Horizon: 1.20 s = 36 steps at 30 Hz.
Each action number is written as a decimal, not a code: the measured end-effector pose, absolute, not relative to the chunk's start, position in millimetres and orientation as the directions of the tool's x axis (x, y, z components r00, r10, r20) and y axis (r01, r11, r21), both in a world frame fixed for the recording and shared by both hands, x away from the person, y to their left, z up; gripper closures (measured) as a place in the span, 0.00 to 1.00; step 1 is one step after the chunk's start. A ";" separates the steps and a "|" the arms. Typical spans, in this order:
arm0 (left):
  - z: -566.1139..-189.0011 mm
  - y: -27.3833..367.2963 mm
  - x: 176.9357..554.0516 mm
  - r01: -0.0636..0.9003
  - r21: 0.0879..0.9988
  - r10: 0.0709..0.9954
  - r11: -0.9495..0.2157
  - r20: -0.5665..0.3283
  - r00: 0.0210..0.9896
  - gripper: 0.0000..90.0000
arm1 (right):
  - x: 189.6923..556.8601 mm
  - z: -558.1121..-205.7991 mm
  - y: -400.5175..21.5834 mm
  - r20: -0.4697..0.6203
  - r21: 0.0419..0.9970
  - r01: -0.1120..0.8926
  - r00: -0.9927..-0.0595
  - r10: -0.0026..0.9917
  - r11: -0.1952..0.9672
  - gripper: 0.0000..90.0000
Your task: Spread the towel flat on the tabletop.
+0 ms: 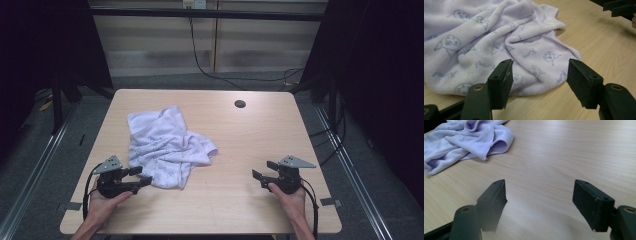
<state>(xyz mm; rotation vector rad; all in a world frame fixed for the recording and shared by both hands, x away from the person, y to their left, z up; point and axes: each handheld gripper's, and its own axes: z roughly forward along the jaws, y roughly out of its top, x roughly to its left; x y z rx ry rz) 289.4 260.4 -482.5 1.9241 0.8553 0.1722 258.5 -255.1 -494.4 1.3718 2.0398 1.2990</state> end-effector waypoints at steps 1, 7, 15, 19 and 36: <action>-482.7 260.3 290.0 0.492 0.830 0.630 -0.263 -0.239 0.739 0.42 | 258.2 -494.7 -255.5 0.194 0.835 0.540 -0.464 0.865 0.103 0.30; -480.0 260.2 296.3 0.491 0.832 0.632 -0.258 -0.239 0.737 0.44 | 256.9 -495.1 -254.8 0.231 0.828 0.552 -0.489 0.841 0.094 0.32; -465.9 249.6 320.5 0.437 0.831 0.585 -0.344 -0.175 0.792 0.54 | 250.1 -490.7 -253.4 0.242 0.829 0.550 -0.511 0.824 0.097 0.34; -463.0 248.2 339.2 0.442 0.835 0.613 -0.328 -0.168 0.772 0.52 | 249.1 -489.7 -253.7 0.246 0.828 0.552 -0.513 0.823 0.097 0.34; -501.7 240.7 382.2 0.506 0.753 0.715 -0.421 -0.068 0.696 0.61 | 251.7 -493.0 -248.9 0.268 0.815 0.570 -0.528 0.806 0.102 0.33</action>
